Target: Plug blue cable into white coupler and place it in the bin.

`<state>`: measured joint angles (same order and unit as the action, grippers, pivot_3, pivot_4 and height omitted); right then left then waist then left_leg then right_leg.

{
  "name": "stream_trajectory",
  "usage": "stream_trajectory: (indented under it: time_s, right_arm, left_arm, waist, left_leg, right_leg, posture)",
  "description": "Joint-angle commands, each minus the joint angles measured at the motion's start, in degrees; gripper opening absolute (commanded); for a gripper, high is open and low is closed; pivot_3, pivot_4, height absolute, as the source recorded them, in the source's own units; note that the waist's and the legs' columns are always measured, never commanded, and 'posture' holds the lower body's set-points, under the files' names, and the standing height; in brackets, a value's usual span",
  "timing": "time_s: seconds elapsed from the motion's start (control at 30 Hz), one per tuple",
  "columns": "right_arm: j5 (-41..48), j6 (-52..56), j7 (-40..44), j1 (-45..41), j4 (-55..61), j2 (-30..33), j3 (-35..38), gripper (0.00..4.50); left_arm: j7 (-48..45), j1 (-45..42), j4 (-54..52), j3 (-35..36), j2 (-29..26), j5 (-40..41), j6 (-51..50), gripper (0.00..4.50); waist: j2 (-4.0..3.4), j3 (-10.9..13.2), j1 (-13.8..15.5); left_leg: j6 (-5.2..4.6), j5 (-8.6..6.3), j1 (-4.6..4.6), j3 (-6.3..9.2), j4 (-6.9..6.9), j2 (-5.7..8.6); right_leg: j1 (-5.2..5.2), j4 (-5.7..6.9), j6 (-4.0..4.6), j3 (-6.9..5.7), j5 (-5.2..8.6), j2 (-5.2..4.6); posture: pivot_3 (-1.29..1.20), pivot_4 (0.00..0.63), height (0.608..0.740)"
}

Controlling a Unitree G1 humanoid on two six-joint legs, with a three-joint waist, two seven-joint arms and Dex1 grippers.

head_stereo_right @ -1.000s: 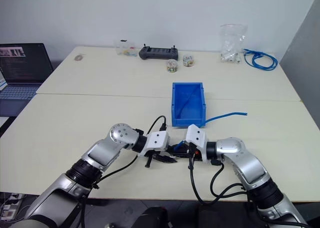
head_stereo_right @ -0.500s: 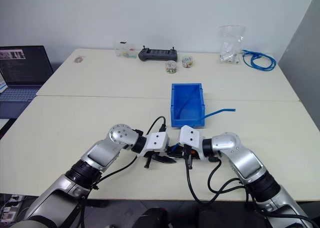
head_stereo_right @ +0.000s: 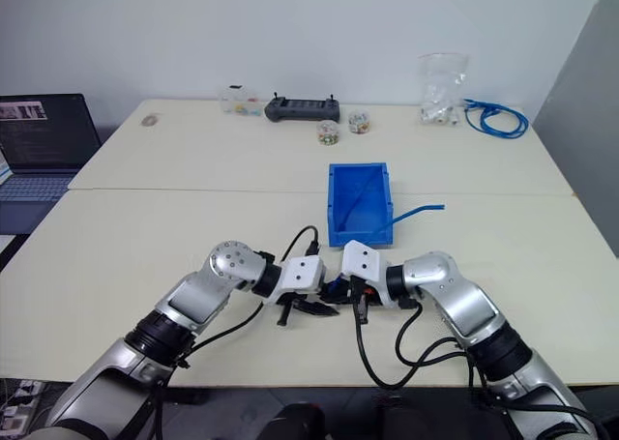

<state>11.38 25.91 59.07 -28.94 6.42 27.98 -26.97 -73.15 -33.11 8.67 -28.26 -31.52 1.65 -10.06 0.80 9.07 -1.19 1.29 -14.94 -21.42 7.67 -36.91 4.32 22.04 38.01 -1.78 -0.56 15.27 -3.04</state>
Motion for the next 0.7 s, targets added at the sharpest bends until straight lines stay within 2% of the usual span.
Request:
stream_trajectory:
  time_s: [0.03, 0.17, 0.7]
  right_arm:
    - [-3.6, 0.7, 2.0, 1.4, -3.9, 0.8, -4.6, 0.16]
    - [-4.9, -0.3, 2.8, 2.1, -5.6, 1.3, -5.4, 0.16]
    - [-4.8, 0.3, 4.1, 3.5, -10.8, -1.4, -6.2, 0.16]
  left_arm:
    - [0.0, 1.4, 0.8, -1.4, -0.3, -2.2, -1.3, 0.85]
    - [0.3, 1.7, 0.8, -1.1, -0.3, -2.3, -1.5, 0.85]
    - [1.9, 2.7, 0.7, -0.6, 0.0, -2.6, -1.5, 0.85]
  waist:
    - [-0.01, -0.1, -0.2]
    - [-0.01, -0.1, -0.3]
    - [-0.27, -1.4, -0.5]
  left_leg:
    - [0.0, 0.0, 0.06, 0.0, 0.02, 0.0]
    - [-0.1, -0.08, 0.57, 0.0, 0.13, 0.0]
    - [-0.13, -0.1, 0.69, 0.01, 0.26, -0.01]
  right_leg:
    - [-0.05, -0.01, 0.0, 0.0, 0.01, 0.0]
    - [-0.56, -0.07, 0.0, 0.01, 0.15, -0.01]
    - [-0.64, -0.13, 0.02, 0.02, 0.2, -0.01]
  posture:
    - [0.0, 0.15, 0.74]
    - [0.0, 0.15, 0.74]
    - [0.0, 0.15, 0.74]
